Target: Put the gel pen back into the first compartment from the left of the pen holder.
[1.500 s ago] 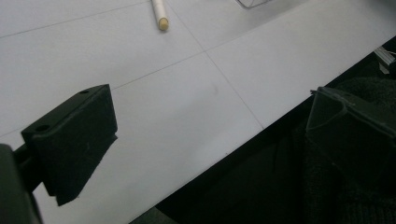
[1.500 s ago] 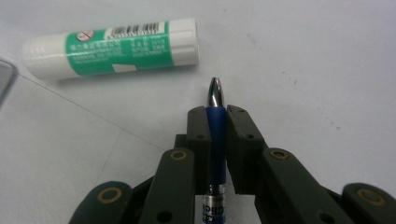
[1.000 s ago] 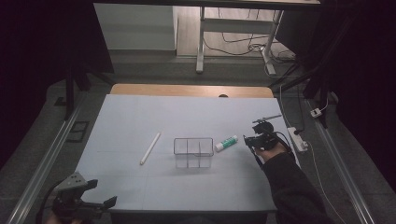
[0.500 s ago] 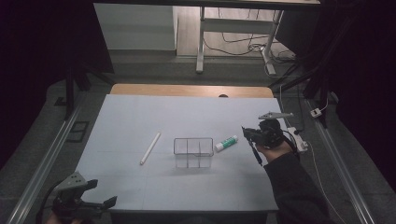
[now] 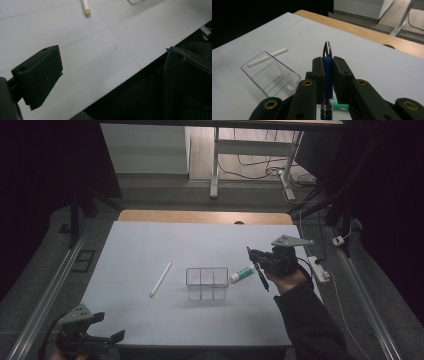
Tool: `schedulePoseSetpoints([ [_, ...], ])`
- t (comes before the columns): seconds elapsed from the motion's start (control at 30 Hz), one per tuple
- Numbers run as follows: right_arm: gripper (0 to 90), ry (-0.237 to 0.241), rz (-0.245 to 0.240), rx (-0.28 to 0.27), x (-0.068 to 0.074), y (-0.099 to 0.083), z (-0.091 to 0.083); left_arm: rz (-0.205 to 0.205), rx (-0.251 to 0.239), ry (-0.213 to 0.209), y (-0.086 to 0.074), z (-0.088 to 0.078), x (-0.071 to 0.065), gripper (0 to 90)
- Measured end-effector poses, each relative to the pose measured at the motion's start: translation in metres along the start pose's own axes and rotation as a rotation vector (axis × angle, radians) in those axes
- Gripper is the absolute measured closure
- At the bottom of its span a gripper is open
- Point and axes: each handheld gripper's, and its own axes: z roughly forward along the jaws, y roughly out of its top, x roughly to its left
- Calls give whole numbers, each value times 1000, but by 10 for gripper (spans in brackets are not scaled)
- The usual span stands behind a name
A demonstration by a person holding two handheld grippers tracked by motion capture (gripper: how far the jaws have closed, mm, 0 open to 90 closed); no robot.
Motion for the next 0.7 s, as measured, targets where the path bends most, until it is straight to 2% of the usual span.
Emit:
schedulePoseSetpoints([
  [0.3, 803, 50, -52, -44, 21, 14, 5, 1, 1, 0, 0, 0, 0, 23],
  [0.7, 803, 109, -89, -107, 46, 34, 20, 2, 2, 2, 0, 0, 0, 23],
])
